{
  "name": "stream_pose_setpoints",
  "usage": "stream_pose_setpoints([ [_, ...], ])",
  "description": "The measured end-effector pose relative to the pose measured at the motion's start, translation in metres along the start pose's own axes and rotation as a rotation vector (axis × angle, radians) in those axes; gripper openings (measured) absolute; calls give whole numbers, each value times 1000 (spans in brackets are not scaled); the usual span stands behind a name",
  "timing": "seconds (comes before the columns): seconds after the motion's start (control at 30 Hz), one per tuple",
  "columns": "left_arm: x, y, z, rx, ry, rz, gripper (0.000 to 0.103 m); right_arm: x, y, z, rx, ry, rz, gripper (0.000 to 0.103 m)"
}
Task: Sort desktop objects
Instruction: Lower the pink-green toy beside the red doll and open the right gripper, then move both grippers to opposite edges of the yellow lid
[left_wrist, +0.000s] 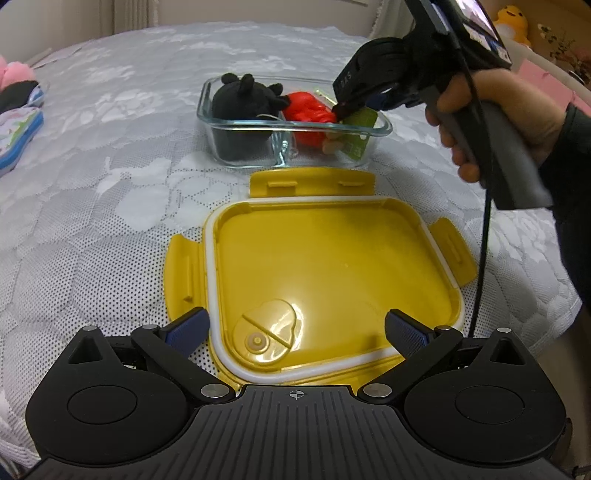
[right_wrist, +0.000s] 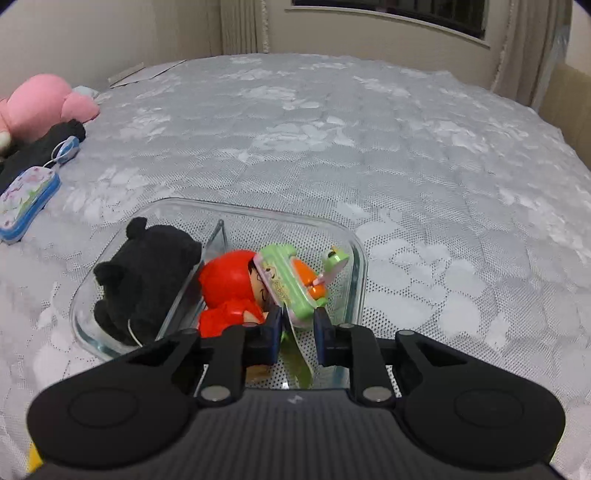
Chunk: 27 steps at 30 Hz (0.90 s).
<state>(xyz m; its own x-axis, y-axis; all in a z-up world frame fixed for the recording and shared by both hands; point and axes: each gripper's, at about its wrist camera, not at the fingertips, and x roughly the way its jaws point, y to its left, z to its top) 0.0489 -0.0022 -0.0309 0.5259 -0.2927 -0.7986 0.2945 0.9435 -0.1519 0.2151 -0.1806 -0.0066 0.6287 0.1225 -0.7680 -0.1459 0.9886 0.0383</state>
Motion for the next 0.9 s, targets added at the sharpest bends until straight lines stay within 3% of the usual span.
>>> stream_pose_setpoints([
  [0.3, 2, -3, 2, -4, 8, 23, 103, -53, -11, -5, 10, -111, 54, 25],
  [0.6, -3, 1, 4, -25, 2, 44, 103, -82, -30, -25, 52, -151, 104, 32],
  [0.77, -14, 9, 10, -51, -32, 57, 103, -91, -54, -57, 142, -159, 130, 44],
  [0.9, -17, 18, 19, -101, -58, 89, 103, -92, -66, -94, 196, -149, 151, 45],
])
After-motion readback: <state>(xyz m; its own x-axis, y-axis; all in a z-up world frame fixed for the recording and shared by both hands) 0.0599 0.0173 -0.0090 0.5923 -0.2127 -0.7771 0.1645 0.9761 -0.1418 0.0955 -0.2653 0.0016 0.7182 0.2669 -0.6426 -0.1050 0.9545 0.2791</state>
